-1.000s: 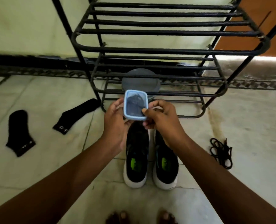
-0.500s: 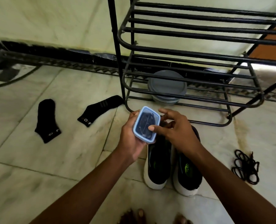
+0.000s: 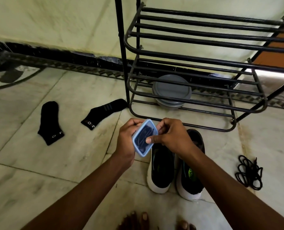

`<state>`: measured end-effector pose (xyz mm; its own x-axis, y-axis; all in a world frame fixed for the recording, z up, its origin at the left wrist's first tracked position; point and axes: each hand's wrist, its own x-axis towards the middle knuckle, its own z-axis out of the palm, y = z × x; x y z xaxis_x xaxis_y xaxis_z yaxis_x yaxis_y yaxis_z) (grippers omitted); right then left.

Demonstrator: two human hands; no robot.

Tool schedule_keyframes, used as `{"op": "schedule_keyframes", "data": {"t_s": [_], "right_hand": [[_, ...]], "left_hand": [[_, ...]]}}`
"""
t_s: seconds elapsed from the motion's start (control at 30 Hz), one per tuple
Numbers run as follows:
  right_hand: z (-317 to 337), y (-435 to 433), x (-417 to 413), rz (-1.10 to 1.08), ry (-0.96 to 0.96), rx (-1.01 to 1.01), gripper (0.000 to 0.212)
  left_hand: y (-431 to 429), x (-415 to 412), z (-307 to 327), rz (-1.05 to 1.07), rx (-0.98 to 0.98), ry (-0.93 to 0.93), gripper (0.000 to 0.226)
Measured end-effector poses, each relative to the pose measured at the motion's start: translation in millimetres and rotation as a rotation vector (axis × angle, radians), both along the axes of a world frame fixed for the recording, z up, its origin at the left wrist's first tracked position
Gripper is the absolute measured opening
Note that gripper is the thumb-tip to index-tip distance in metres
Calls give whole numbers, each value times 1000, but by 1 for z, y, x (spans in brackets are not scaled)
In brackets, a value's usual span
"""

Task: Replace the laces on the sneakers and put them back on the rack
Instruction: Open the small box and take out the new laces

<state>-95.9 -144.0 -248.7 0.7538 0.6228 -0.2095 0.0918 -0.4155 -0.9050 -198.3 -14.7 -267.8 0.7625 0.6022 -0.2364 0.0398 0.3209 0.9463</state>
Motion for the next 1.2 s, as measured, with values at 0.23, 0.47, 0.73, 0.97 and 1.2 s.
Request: {"op": "schedule_keyframes", "data": {"t_s": [0.23,0.47,0.73,0.97,1.2], "right_hand": [[-3,-2,2,42,-114,-72,46],[-5,7,12,196,-131,44,46],[-12,14,14,146,-189,38,34],[-9,22,8,104,-265,80,38],[-1,25,5,219,-261,159,34]], "left_hand": [[-1,0,-11,14,-23,14,30],[13,0,-27,-36,95,85,31],[10,-3,-39,-48,133,94,27],[3,-11,-42,181,-41,96,25],[14,-14,-50,325,-62,33,38]]}}
